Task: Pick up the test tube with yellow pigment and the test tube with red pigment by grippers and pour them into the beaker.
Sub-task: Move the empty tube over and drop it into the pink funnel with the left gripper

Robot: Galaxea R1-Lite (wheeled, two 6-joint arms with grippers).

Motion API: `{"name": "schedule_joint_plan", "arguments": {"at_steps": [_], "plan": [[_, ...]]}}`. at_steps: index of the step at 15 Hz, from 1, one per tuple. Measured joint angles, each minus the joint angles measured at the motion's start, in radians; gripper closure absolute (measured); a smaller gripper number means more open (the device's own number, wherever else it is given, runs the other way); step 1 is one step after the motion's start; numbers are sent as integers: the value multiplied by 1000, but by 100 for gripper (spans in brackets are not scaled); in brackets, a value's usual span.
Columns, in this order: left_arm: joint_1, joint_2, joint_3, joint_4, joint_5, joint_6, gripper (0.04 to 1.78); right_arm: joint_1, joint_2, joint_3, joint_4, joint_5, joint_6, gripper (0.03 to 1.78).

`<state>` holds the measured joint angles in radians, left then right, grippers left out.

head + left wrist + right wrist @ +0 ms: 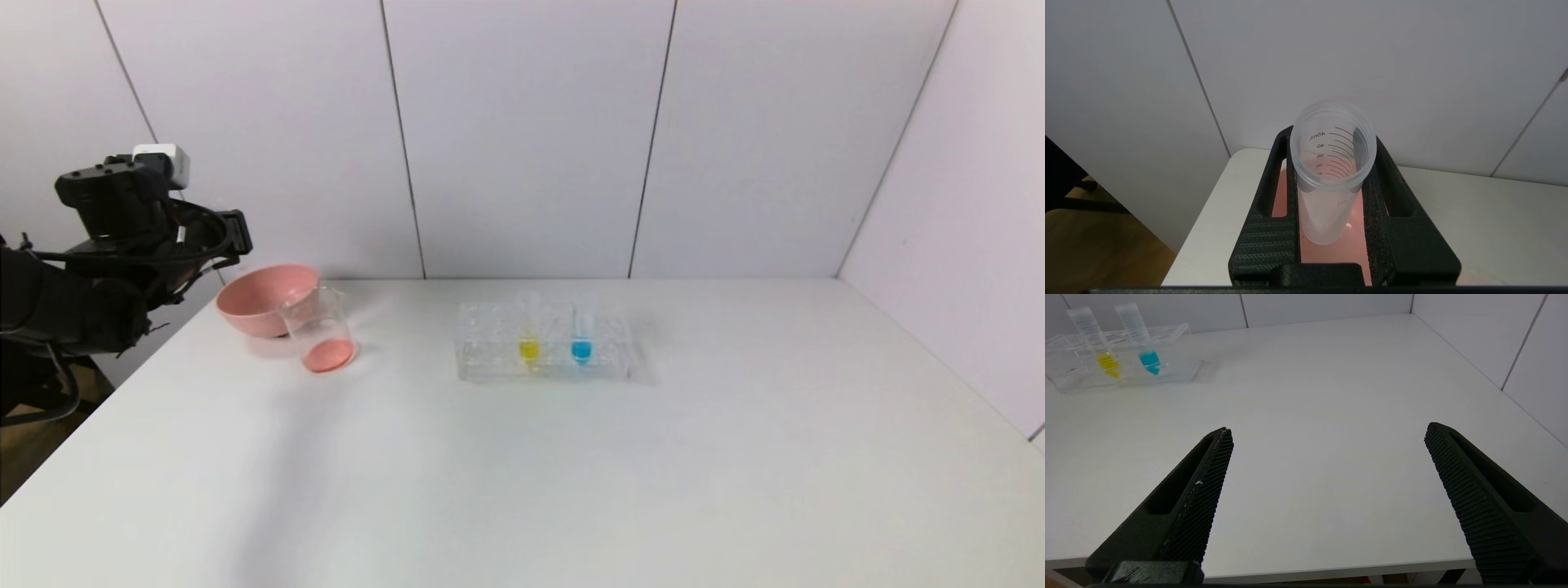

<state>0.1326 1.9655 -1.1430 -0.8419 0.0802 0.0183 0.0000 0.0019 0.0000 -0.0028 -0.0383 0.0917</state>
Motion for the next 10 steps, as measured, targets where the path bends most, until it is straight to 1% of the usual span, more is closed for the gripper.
{"name": "schedule_joint_plan", "arguments": {"at_steps": [2, 4, 7, 10], "plan": [[0, 104, -121, 16, 18, 0, 137, 0, 0, 0, 0, 1, 0, 10], [0, 183, -214, 41, 46, 1, 137, 0, 0, 0, 0, 0, 0, 10], [-2, 260, -273, 50, 53, 1, 137, 0, 0, 0, 0, 0, 0, 10], [-2, 297, -290, 56, 50, 2, 137, 0, 0, 0, 0, 1, 0, 10]]}}
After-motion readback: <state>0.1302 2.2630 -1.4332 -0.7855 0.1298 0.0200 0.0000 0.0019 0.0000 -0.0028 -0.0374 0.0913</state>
